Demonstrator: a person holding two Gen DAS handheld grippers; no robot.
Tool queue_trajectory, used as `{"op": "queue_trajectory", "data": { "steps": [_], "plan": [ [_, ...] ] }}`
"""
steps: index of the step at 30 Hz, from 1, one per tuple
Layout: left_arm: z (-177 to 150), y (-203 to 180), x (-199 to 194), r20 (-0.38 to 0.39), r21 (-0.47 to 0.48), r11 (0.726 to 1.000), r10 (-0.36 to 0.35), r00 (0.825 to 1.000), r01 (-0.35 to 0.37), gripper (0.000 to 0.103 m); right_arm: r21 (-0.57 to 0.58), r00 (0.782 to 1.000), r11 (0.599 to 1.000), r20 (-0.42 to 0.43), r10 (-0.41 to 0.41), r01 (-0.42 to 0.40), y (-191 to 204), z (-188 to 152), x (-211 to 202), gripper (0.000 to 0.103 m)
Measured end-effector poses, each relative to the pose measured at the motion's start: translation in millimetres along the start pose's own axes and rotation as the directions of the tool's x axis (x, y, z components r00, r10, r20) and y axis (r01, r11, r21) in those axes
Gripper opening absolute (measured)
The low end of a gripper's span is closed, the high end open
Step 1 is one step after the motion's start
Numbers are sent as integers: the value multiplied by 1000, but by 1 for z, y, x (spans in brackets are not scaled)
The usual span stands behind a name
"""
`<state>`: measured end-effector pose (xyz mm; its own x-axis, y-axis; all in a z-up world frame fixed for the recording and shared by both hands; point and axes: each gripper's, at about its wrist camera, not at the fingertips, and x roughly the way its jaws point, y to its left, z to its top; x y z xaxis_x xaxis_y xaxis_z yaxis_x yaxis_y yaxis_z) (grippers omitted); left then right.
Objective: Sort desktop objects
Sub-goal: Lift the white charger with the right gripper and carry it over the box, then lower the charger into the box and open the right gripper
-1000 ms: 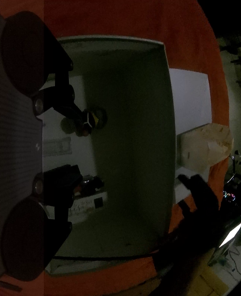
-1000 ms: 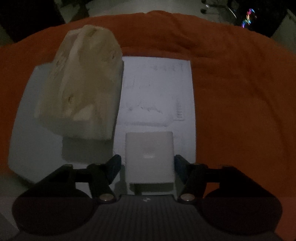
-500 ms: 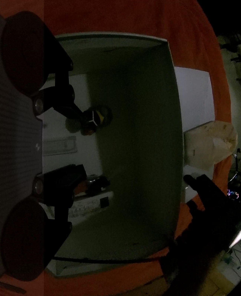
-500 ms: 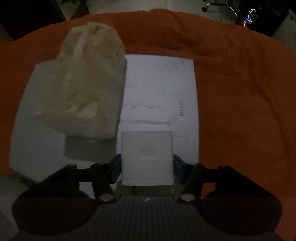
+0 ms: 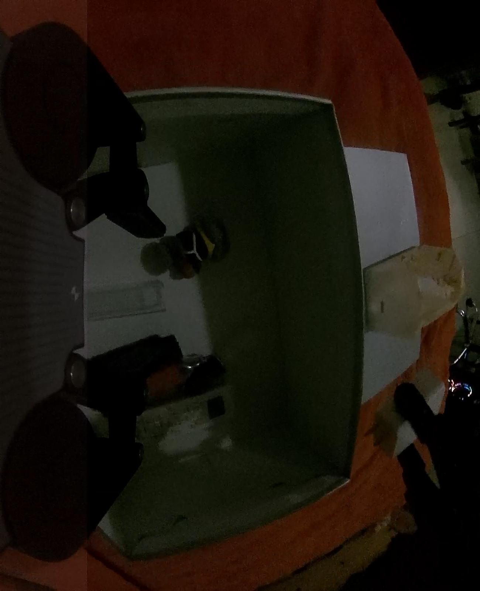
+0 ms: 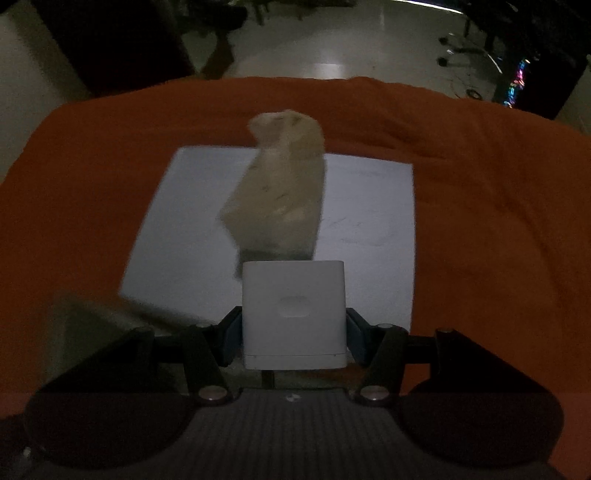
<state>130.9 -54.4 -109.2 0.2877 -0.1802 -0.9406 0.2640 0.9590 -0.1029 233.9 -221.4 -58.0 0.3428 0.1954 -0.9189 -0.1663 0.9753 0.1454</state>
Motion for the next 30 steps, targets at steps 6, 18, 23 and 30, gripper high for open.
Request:
{"op": "queue_trajectory", "data": {
  "steps": [6,18,23,30],
  "plan": [
    [-16,-4,-6,25,73,997,3,1000,-5,62,-81,997,994,-40,67,-70,36,-42,-19,59],
    [-37,9,-1,70,129,991,39,997,-48,62,-191,986,976,-152,71,-100,91,-104,58,59],
    [-39,11,-4,85,129,990,37,996,-48,64,-222,990,971,-127,63,-90,100,-102,89,59],
    [-46,9,-33,154,127,988,70,986,-90,65,-218,990,973,-129,49,-77,95,-97,125,59]
  ]
}}
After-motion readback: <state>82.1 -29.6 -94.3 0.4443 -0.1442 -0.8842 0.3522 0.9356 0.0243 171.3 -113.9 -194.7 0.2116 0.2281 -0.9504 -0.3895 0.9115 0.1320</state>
